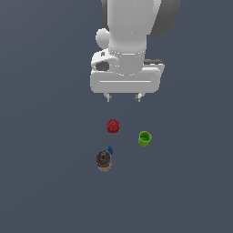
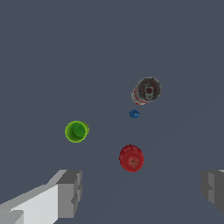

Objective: Pick up a designated object from a clutter of objects.

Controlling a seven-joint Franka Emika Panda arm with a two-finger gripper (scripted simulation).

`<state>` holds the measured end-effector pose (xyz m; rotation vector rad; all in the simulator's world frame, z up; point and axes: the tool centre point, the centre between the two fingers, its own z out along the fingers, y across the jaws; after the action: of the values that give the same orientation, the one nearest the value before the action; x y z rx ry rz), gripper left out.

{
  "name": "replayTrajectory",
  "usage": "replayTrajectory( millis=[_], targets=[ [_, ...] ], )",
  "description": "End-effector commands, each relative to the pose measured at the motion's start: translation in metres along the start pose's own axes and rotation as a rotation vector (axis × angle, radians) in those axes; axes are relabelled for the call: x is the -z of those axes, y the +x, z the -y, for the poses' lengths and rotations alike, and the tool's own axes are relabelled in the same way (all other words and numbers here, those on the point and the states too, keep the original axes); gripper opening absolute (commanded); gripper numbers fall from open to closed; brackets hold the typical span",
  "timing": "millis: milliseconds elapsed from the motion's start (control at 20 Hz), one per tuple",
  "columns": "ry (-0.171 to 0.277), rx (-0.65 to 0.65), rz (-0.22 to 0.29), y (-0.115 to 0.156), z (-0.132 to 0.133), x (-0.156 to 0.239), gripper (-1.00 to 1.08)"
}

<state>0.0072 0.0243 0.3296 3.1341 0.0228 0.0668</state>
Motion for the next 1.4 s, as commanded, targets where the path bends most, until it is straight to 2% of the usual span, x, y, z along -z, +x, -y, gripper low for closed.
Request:
replayTrajectory(
  millis=[0,450,750,1050,1350],
  targets=[
    [0.000,0.000,0.000,0.000,0.000,0.000,1.00],
    [0.023,-0.046,0.005,0.005,0.001,0.001,1.00],
    [0.022,-0.049,0.005,0.005,0.001,-0.002,1.00],
    [0.021,-0.083,0.009,0.002,-0.003,-0.025,1.00],
    [0.019,-0.144,0.015,-0.007,-0.011,-0.067,1.00]
  ],
)
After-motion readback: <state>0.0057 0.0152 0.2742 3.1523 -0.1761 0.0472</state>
